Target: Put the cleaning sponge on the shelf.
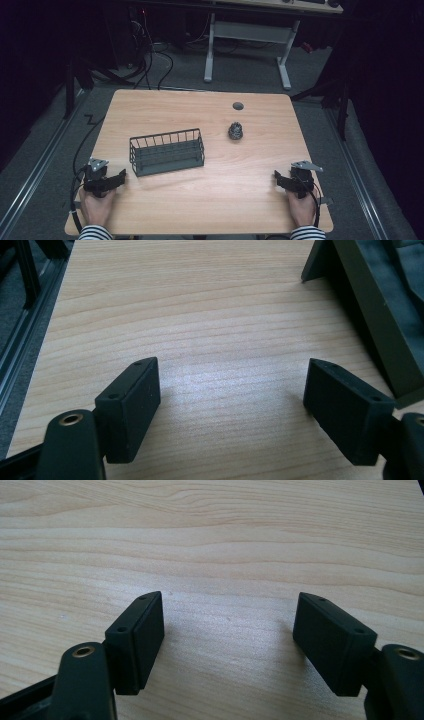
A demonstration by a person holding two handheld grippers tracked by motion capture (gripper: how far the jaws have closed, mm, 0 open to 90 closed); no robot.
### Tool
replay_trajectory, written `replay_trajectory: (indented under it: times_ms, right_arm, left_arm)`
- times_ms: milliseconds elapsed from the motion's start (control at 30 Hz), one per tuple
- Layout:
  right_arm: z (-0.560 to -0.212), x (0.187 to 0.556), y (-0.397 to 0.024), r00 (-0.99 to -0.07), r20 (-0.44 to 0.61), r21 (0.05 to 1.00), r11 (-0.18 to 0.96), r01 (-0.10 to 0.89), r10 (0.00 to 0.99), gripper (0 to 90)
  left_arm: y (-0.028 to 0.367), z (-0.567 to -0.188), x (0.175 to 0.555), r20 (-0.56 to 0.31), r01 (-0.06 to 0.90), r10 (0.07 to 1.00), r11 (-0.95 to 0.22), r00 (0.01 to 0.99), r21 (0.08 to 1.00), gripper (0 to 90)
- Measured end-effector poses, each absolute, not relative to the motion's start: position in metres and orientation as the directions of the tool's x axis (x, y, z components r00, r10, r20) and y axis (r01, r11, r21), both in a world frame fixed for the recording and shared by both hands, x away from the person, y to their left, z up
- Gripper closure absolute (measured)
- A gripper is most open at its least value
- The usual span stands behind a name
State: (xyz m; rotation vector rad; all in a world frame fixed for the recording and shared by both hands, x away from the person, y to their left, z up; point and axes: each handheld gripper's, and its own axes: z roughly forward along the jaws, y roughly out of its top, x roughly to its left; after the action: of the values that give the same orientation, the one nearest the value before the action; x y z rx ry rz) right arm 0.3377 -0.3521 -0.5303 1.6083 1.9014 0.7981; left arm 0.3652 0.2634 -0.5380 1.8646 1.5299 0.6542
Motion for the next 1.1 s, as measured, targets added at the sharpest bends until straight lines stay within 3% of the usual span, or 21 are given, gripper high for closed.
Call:
replay_trajectory:
  times_ms: [367, 500, 1100]
  right_arm:
    - [-0.5303, 0.3377, -0.3520, -0.160, -0.015, 0.723, 0.121, 0.680, 0.987, 28.7]
    - [-0.5304, 0.3376, -0.3520, -0.161, -0.015, 0.723, 0.122, 0.680, 0.987, 28.7]
    - [-0.5302, 0.3372, -0.3519, -0.163, -0.017, 0.722, 0.125, 0.681, 0.986, 29.1]
  left_arm:
    - [0.2631, -0.5381, 0.3653, -0.017, 0.665, 0.977, -0.130, 0.210, 0.736, 21.6]
    - [0.2616, -0.5378, 0.3634, -0.015, 0.659, 0.976, -0.134, 0.215, 0.740, 26.6]
    - [0.2654, -0.5353, 0.3597, -0.017, 0.663, 0.969, -0.155, 0.246, 0.732, 33.6]
